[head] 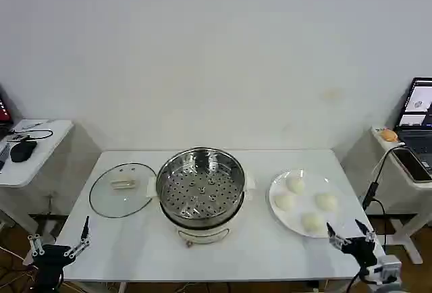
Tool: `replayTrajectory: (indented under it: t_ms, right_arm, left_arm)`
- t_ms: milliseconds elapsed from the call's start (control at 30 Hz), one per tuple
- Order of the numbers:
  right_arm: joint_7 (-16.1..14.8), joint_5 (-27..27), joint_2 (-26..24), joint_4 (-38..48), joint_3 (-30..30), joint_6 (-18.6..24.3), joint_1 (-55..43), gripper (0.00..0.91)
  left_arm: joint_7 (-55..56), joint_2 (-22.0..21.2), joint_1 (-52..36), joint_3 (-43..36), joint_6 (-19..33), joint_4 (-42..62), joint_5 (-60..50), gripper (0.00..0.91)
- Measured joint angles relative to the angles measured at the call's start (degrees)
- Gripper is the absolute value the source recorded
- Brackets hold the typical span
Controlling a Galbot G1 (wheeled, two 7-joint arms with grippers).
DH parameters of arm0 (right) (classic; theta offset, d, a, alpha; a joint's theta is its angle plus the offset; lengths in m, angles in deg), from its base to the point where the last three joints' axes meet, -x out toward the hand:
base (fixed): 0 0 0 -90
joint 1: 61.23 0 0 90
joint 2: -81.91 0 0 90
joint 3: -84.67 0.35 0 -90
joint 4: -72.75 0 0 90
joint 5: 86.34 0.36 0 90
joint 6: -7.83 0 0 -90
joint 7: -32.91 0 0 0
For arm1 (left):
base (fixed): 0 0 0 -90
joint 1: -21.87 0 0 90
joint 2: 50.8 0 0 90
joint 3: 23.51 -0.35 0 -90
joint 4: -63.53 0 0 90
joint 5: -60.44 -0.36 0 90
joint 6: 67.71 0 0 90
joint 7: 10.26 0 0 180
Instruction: Take steamed baozi put them in steamer then cover it.
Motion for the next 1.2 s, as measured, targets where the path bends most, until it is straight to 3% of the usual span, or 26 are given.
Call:
replayTrajectory:
  t_ms: [267,500,633,867,1200]
  right_arm:
    - [-6.2,-1.7,-14.6,7.8,-7.8,1.2,-11.6,0.907]
    - [-14.6,-4.9,-27.0,12.7,-18.2,0.3,-23.7,0.907]
    - [-19.4,-7.4,-31.6,15.5,-26.3,0.6,-32.2,0.907]
    - [-27.5,-10.8,-31.9,22.5,-49.6,2.0,-56.4,0.907]
    - [-38.9,-14.1,-22.6,34.0,-82.7,1.7,-87.9,0.907]
  left_arm:
    - [-0.8,-0.4,-0.7,1.2,0.1,-0.7,-0.3,0.907]
    - [-0.7,0.2,-1.5,0.7,0.6,-0.1,0.3,0.907]
    - [-0.7,0.6,-1.7,-0.1,0.9,0.4,0.5,0.907]
    - [-0.4,0.2,-2.4,-1.6,1.5,1.6,-0.4,0.907]
    - [-0.5,0.3,-3.1,-2.7,1.7,2.6,-1.9,0.907]
